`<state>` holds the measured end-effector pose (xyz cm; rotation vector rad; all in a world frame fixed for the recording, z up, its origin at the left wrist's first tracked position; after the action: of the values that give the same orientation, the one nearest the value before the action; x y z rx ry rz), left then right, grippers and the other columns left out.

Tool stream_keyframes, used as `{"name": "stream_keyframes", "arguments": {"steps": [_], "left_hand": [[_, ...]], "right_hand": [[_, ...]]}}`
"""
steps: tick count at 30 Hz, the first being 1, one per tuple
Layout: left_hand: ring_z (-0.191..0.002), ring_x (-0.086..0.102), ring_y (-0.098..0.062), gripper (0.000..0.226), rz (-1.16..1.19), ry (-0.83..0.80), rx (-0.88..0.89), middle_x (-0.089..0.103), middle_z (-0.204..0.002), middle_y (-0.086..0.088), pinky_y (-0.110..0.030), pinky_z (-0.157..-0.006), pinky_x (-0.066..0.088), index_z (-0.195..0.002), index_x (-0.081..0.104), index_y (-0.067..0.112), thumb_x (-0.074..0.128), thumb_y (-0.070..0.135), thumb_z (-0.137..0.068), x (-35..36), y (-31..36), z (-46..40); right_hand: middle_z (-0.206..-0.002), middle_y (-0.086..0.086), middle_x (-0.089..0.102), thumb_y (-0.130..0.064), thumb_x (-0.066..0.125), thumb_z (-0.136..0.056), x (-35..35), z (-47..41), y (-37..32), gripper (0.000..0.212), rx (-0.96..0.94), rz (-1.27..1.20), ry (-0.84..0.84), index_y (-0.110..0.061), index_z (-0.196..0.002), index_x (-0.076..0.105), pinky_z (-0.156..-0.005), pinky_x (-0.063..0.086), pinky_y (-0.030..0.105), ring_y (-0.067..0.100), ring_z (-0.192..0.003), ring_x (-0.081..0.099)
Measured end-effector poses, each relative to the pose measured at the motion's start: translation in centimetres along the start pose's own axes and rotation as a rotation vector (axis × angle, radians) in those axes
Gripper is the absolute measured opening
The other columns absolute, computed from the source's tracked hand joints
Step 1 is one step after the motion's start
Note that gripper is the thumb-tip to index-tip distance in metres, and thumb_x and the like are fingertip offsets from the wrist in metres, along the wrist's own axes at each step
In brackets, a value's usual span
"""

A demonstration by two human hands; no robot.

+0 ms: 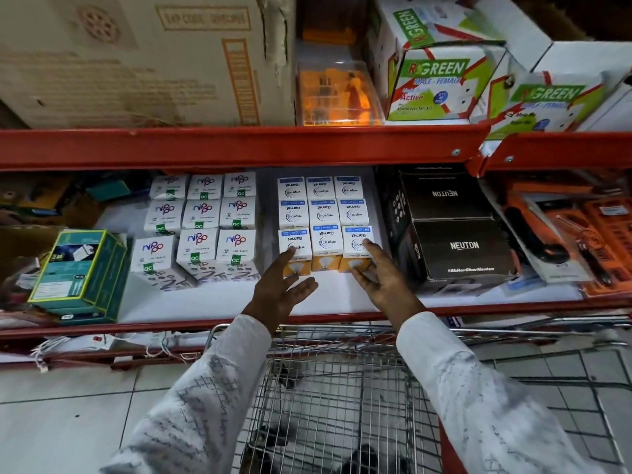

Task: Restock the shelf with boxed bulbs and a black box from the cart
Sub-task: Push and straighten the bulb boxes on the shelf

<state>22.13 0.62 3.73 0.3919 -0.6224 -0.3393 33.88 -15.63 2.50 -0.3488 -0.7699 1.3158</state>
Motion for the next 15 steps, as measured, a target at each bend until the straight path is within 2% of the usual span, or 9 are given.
{"name": "stream_keyframes", "arguments": {"steps": [9,13,15], "left_hand": [[-0.109,0.062,-0.046,0.036,-0.023,-0.009,0.029,0.052,-0.134,-0.026,-0.059,-0.099,0.051,-0.112,0.060,0.018,0.079,0.025,-0.082,0.31,0.36,-0.31],[-0.109,0.061,-0.046,0.029,-0.026,-0.007,0.031,0.053,-0.131,-0.025,-0.058,-0.099,0.051,-0.107,0.061,0.019,0.077,0.025,-0.084,0.40,0.56,-0.29],[-0.112,0.060,-0.047,0.028,-0.031,-0.011,0.027,0.053,-0.131,-0.025,-0.058,-0.099,0.051,-0.107,0.061,0.019,0.077,0.025,-0.084,0.39,0.63,-0.32]], "right_hand": [[-0.104,0.011,0.072,-0.029,0.080,-0.077,0.17,-0.75,-0.07,0.022,-0.024,-0.011,-0.009,-0.020,-0.095,0.071,-0.089,0.057,0.036,0.020,-0.090,0.066],[-0.098,0.009,0.069,-0.031,0.081,-0.076,0.33,-0.90,0.13,0.027,-0.028,-0.025,0.014,-0.019,-0.098,0.071,-0.080,0.059,0.030,0.014,-0.076,0.065],[-0.097,0.008,0.069,-0.031,0.081,-0.075,0.36,-0.87,0.20,0.027,-0.025,-0.029,0.029,-0.019,-0.098,0.072,-0.078,0.060,0.029,0.014,-0.077,0.065]]}}
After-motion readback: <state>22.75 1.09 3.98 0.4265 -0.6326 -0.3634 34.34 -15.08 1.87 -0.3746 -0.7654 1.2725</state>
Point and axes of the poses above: each hand's wrist, its own z-axis away from the middle knuckle, its own x-axis out of the palm, y = z × x, the point moved 6 cm from there along -z, towards the middle knuckle
